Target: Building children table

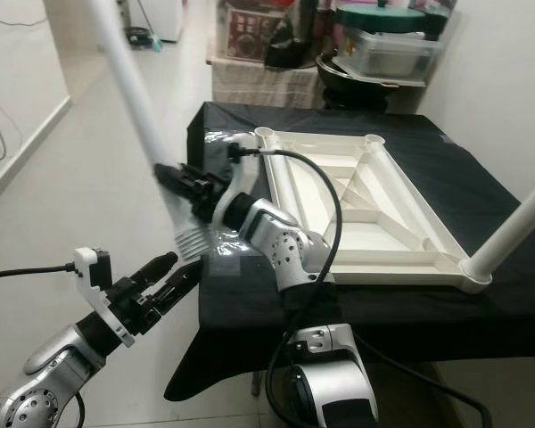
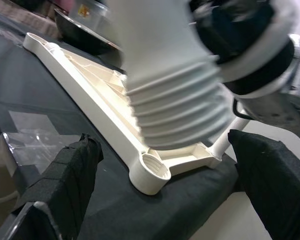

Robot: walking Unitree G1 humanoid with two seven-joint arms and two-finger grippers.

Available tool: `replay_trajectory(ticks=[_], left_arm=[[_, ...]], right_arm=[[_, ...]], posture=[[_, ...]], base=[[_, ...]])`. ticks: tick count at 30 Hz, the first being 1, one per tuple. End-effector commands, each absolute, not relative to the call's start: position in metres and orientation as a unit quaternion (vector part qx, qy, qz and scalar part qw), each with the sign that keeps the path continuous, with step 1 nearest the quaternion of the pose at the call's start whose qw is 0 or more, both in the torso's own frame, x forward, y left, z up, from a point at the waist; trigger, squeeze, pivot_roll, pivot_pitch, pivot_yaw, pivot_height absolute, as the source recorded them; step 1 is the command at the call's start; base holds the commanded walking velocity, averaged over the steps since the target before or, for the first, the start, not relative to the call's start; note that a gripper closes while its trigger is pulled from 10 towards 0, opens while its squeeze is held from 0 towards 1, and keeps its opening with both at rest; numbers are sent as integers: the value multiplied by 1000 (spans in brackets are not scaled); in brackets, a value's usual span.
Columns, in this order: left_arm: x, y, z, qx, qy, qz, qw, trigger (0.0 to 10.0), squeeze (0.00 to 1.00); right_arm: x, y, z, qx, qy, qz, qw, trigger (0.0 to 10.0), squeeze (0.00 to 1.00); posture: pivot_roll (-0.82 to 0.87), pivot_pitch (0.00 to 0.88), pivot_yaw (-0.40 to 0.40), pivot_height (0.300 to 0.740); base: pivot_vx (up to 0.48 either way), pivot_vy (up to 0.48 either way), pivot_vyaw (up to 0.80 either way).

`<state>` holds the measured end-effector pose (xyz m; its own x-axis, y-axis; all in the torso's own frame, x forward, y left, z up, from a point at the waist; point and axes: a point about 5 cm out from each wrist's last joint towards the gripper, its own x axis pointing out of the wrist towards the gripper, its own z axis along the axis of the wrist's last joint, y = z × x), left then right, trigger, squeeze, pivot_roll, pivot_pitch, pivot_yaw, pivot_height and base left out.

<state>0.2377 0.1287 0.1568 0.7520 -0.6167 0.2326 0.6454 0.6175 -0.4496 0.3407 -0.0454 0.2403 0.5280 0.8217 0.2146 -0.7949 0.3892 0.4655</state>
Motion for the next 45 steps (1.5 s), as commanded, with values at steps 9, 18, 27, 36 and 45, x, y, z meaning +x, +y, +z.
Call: replay_trajectory(ticks=[9, 18, 27, 36, 45], left_arm=[[238, 122, 164, -272, -18, -395, 877, 10000, 0], [234, 111, 164, -267, -3, -435, 860, 10000, 0], [246, 120, 165, -258, -20, -388, 885, 10000, 0], [251, 126, 165, -262, -34, -357, 896, 0, 0], [252, 126, 165, -260, -36, -353, 898, 0, 0]], right_arm=[[322, -35, 235, 244, 38, 518, 819, 10000, 0], [315, -33, 232, 232, 42, 523, 819, 10000, 0], [309, -34, 231, 227, 42, 528, 817, 10000, 0], [306, -35, 229, 222, 43, 530, 818, 10000, 0], [305, -36, 231, 221, 41, 531, 817, 10000, 0]], posture=[[105, 0, -94, 740], [100, 0, -93, 740], [98, 0, -95, 740], [96, 0, -98, 740], [93, 0, -95, 740]], base=[[0, 0, 0], [0, 0, 0], [0, 0, 0], [0, 0, 0], [0, 0, 0]])
